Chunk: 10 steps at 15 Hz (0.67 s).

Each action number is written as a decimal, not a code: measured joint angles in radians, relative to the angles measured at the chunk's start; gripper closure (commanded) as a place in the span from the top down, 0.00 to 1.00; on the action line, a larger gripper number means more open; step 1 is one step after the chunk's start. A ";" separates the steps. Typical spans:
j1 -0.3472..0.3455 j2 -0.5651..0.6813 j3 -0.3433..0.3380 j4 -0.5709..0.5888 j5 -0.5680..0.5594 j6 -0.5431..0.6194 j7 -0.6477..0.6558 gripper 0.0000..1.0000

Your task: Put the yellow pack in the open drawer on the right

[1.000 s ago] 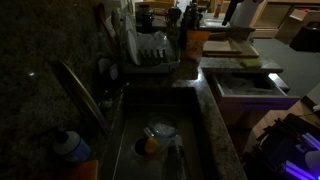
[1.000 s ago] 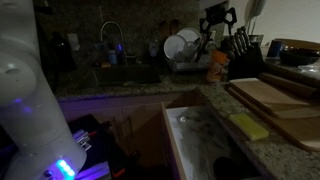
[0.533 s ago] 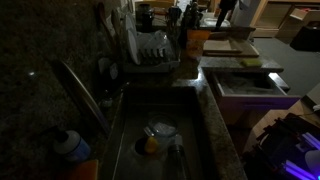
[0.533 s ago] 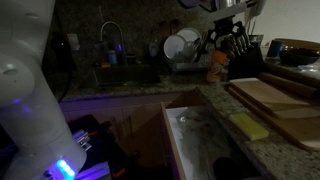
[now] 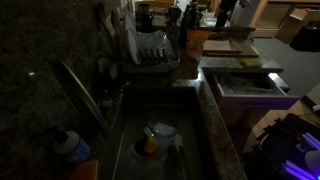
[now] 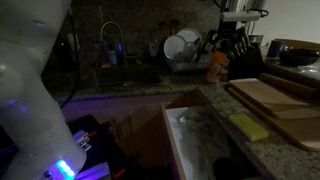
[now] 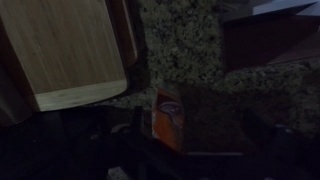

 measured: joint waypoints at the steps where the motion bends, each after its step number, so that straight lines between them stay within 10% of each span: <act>1: -0.006 0.028 0.004 0.043 0.008 -0.038 -0.022 1.00; 10: 0.015 0.119 0.024 0.091 0.039 -0.016 -0.015 1.00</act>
